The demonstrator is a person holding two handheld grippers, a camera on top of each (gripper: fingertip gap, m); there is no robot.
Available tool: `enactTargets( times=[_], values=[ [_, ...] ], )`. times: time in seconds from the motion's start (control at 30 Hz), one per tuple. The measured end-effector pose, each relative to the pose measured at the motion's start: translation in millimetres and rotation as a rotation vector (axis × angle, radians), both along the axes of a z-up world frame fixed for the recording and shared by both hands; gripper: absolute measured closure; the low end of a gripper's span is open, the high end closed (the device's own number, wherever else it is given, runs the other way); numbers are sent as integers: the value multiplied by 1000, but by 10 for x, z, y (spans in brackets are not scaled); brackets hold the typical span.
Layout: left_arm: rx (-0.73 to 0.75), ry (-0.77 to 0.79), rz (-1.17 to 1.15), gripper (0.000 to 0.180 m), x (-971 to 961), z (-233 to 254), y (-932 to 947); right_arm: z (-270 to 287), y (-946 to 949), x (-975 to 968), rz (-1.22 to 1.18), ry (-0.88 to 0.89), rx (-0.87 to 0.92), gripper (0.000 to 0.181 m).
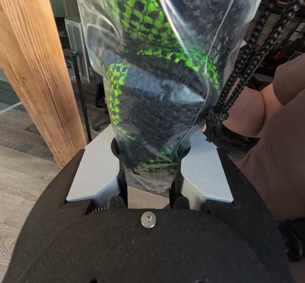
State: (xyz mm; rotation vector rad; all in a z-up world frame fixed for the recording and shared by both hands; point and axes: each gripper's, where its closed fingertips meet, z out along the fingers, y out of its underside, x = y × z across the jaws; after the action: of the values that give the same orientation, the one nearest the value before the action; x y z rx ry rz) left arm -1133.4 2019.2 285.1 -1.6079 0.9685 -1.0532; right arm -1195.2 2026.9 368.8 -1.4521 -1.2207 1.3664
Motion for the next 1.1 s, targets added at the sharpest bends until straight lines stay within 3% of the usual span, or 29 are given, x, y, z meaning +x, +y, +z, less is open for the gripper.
enactTargets(
  times=[0.3,0.53,0.9,1.1],
  values=[
    [-4,-2,90,108,-790,246,2811,253,2748,-851,107,-26,23,127],
    [24,32,199,108,-1800,123,4907,148,4749,-1787,191,-1,57,127],
    [-3,84,-36,109,-2604,161,8108,221,8116,-2556,-79,25,56,127],
    [-9,18,-107,109,-2638,-20,9970,12,10032,-2635,-137,7,35,127]
  ],
)
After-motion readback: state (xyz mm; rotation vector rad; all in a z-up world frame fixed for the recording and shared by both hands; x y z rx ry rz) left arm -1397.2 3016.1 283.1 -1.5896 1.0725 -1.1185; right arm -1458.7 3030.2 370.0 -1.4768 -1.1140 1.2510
